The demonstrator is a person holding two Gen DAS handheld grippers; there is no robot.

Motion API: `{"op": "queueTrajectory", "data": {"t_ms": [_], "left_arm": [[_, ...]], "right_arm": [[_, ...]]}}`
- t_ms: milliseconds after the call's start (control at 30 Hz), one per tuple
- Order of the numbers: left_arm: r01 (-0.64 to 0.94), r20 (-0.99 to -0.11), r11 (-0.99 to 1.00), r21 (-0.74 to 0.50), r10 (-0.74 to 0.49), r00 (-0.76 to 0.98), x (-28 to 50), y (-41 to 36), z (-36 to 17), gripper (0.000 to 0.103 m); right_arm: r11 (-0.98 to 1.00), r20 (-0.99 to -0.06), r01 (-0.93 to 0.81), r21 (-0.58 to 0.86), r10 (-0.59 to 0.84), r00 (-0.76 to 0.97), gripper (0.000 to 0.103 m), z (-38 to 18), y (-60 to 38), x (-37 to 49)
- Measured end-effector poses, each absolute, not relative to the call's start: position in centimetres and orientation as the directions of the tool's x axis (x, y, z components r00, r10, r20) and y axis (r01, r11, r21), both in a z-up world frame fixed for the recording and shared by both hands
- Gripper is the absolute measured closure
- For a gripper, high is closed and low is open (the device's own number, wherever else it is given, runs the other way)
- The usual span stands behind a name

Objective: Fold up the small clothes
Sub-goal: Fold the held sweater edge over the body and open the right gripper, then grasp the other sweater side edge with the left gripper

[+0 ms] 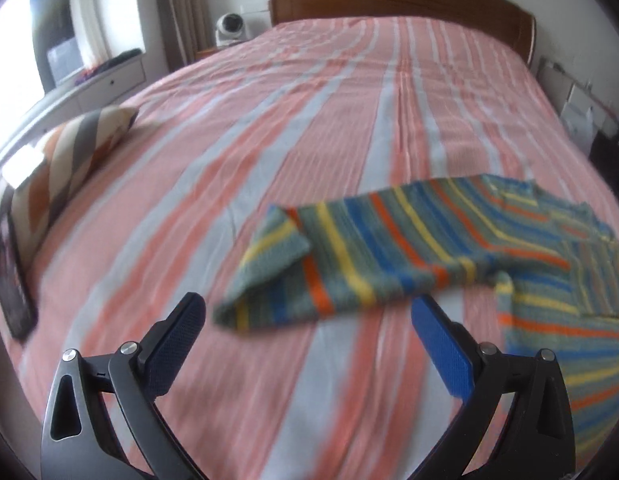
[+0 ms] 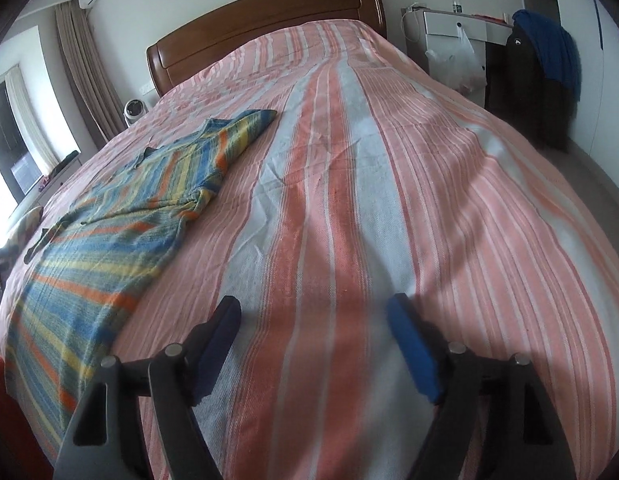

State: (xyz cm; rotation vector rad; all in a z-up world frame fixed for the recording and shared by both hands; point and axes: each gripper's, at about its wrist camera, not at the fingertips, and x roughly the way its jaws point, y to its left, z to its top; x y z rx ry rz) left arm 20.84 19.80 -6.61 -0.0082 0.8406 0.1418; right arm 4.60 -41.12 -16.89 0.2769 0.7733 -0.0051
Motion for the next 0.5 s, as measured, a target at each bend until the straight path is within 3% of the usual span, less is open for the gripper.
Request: {"op": "queueTrajectory", "data": {"t_ms": [167,267,500], "left_arm": [[-0.125,-0.786,0.986,0.112,0.165,0.596,25.9,19.0,-8.6,0.0],[-0.168,-0.809,0.963,0.211,0.268,0.523,27.3,19.9,-10.9,0.0],[-0.486,-0.792,0.859,0.163,0.408,0.455,24.1,31.9,-9.4,0.001]], "right_arm": [[0.967,-0.69,0.11,0.231,0.084,0.719,0.027,-17.0,-40.6,4.8],[0.968,-0.692,0.111,0.226,0.079,0.718,0.027,-17.0,-40.5,4.8],[0.967,-0.687,0.11,0.232,0.082,0.722,0.027,-17.0,-40.5,4.5]]}}
